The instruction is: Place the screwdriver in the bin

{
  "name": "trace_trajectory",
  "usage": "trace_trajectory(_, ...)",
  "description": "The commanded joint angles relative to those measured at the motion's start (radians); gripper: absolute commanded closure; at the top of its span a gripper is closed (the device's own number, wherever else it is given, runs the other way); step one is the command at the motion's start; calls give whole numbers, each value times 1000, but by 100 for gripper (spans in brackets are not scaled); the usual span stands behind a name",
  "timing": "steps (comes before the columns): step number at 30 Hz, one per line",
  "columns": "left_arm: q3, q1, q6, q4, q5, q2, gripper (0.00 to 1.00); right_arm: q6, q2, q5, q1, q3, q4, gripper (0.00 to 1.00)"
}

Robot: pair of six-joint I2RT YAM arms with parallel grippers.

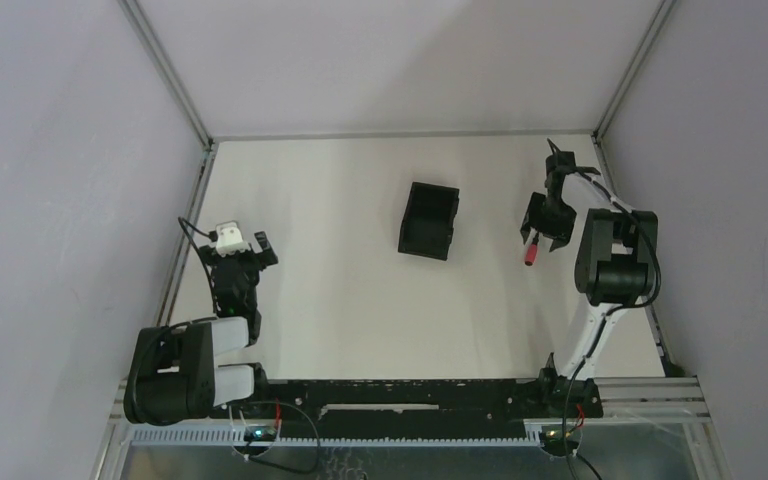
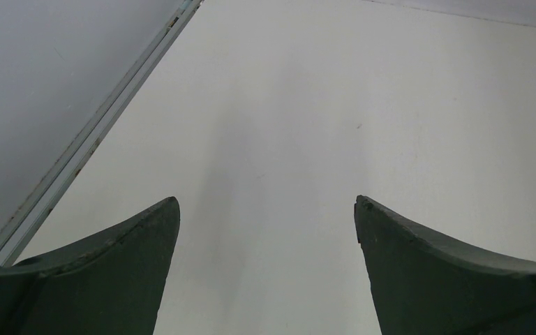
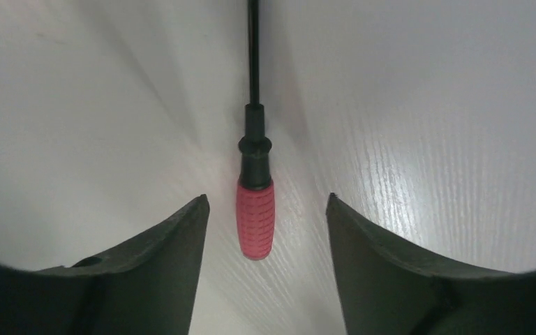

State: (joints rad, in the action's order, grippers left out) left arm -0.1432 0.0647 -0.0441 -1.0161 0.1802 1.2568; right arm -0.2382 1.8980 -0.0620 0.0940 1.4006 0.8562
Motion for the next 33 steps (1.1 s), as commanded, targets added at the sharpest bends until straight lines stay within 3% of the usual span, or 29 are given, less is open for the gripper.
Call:
trace_trajectory(1, -49, -6, 18, -43, 4, 2, 0, 13, 44, 7, 6, 3, -33, 36)
trace_trajectory(7, -49, -6, 18, -42, 3, 2, 0, 23, 105, 10, 7, -15, -78, 60)
trace_trajectory(9, -49, -6, 18, -42, 3, 1, 0, 35, 111, 21, 7, -6, -74, 75)
trace_trajectory(11, -50, -6, 18, -42, 4, 2, 0, 46, 110, 12, 9, 27, -37, 98)
trace_trajectory(12, -49, -6, 18, -42, 3, 2, 0, 52, 104, 2, 10, 55, -5, 100)
trace_trajectory(24, -49, -6, 18, -42, 3, 1, 0, 45, -54, 12, 9, 492, 508, 100)
trace_trajectory(30, -49, -6, 18, -42, 3, 2, 0, -16, -94, 11, -24, 523, 546, 100)
trace_trajectory(33, -49, -6, 18, -42, 3, 2, 0, -69, -83, 47, -107, 544, 515, 100)
